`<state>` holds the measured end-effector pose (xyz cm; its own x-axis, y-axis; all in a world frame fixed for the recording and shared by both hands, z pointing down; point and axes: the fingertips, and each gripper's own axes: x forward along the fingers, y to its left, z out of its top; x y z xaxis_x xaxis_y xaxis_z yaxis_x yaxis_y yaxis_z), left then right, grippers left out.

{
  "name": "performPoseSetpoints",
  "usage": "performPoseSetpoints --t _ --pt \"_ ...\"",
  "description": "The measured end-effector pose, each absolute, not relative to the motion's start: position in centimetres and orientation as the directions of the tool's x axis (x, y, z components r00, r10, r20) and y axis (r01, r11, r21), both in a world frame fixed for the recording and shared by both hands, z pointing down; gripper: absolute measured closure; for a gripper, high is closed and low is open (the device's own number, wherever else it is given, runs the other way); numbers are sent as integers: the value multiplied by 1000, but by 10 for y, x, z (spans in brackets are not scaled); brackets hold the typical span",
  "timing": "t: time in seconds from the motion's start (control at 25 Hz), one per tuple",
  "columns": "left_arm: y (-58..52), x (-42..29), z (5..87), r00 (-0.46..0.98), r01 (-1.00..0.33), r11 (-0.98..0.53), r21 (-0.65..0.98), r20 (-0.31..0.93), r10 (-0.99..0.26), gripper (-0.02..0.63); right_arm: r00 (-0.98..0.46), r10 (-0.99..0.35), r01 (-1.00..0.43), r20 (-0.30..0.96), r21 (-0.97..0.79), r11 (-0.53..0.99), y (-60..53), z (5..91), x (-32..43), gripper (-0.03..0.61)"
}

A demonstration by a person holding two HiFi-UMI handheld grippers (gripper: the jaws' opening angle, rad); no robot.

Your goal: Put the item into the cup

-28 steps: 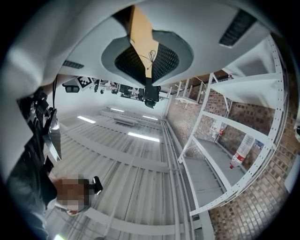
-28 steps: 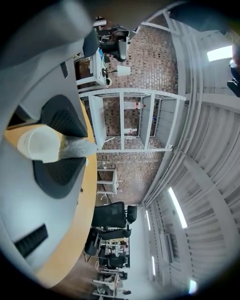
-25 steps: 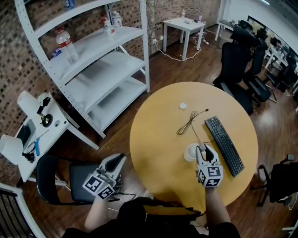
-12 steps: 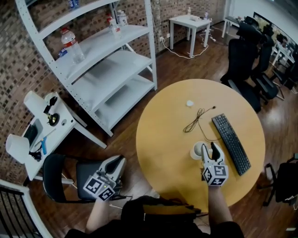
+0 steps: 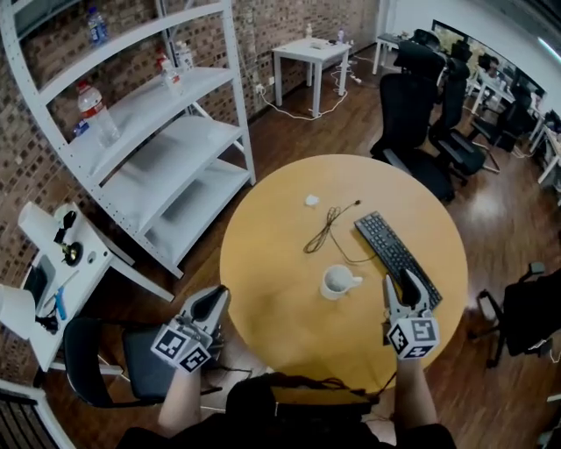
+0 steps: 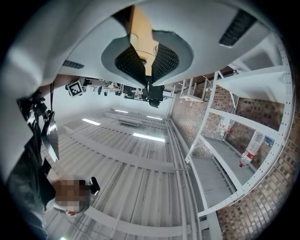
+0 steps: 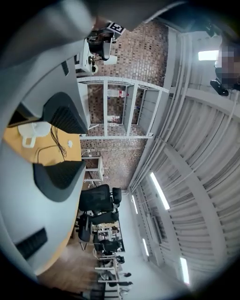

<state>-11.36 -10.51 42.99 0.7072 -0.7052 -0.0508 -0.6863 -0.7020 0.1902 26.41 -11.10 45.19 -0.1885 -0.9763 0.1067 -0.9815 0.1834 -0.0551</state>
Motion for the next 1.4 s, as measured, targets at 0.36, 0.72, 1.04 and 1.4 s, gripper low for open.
performPoseSetpoints --t 0.36,0.72,1.04,1.4 --pt "-114 -34 414 779 -597 -781 184 -100 -619 577 -63 -998 -998 31 -19 62 -44 407 343 474" --pt "-115 11 413 807 -557 -809 187 -110 -581 577 22 -1000 -999 9 -34 -23 -2 407 385 569" --pt "-109 14 415 809 -561 -807 186 -82 -582 577 -1 -1000 -996 23 -84 -1 3 421 378 569" --pt "-98 3 418 794 -583 -790 192 -71 -604 577 -26 -999 -994 21 -104 23 -5 428 373 569"
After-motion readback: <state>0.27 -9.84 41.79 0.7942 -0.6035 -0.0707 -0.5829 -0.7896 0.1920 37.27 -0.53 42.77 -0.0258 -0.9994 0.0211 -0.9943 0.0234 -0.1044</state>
